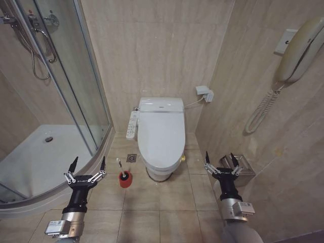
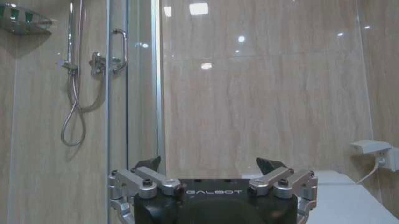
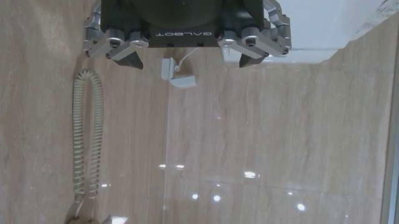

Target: Open the toilet lid, clean the toilet bowl with a toilet brush, close the toilet lid, and flush.

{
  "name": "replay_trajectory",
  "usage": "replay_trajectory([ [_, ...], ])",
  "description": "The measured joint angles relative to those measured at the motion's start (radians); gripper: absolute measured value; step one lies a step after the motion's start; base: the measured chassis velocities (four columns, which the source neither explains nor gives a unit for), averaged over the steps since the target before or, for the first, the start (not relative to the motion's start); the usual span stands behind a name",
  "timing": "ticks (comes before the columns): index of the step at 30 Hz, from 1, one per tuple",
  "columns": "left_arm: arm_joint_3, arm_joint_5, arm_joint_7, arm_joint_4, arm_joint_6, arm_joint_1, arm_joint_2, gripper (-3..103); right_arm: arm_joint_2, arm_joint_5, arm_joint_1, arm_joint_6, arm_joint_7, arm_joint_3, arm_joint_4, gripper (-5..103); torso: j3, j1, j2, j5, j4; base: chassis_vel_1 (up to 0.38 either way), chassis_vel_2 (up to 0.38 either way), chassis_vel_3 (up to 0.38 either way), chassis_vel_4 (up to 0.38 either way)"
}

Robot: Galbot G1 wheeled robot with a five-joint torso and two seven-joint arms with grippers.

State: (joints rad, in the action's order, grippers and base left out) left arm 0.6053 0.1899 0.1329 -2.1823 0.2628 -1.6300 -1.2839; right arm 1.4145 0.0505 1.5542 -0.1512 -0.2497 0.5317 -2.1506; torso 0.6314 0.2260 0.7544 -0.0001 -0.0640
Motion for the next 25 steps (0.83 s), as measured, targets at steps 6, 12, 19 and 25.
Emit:
replay_trajectory([
  [6,0.000,0.000,0.000,0.000,0.000,0.000,0.000,100,0.000,0.000,0.000,0.000,0.000,0.000,0.000,100,0.000,0.000,0.000,0.0001,0.0001,0.000,0.000,0.000,0.000],
  [12,0.000,0.000,0.000,0.000,0.000,0.000,0.000,100,0.000,0.000,0.000,0.000,0.000,0.000,0.000,100,0.000,0.000,0.000,0.0000,0.0001,0.008,-0.030,-0.009,0.024],
  [19,0.000,0.000,0.000,0.000,0.000,0.000,0.000,100,0.000,0.000,0.000,0.000,0.000,0.000,0.000,100,0.000,0.000,0.000,0.0001,-0.0001,0.053,-0.216,-0.037,0.237],
  [25,0.000,0.000,0.000,0.000,0.000,-0.001,0.000,100,0.000,0.000,0.000,0.000,0.000,0.000,0.000,100,0.000,-0.001,0.000,0.0005,-0.0002,0.068,-0.203,-0.080,0.132],
])
